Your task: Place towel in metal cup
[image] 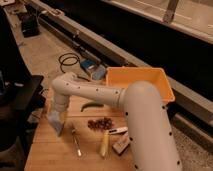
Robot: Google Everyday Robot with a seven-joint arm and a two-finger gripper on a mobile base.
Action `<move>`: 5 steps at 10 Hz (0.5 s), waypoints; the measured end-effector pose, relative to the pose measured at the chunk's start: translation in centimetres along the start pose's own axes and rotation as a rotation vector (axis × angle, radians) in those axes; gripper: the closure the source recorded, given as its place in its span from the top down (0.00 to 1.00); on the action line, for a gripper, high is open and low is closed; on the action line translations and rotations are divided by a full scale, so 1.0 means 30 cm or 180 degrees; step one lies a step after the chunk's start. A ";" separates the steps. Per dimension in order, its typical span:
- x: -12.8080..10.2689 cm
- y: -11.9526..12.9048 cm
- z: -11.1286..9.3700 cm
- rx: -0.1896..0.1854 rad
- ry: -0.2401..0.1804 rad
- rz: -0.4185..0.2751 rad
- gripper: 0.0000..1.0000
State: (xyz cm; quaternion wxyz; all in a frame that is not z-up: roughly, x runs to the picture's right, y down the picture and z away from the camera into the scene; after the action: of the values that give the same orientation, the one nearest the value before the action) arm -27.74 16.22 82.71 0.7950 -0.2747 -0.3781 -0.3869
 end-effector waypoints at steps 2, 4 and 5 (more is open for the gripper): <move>0.003 0.015 0.041 -0.0050 -0.0099 0.0049 0.65; 0.001 0.028 0.087 -0.0090 -0.0199 0.0081 0.65; -0.001 0.030 0.105 -0.0094 -0.0240 0.0089 0.62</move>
State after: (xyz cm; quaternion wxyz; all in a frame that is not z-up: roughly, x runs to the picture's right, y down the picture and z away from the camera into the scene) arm -28.24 19.03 84.32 0.7813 -0.3061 -0.3982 -0.3707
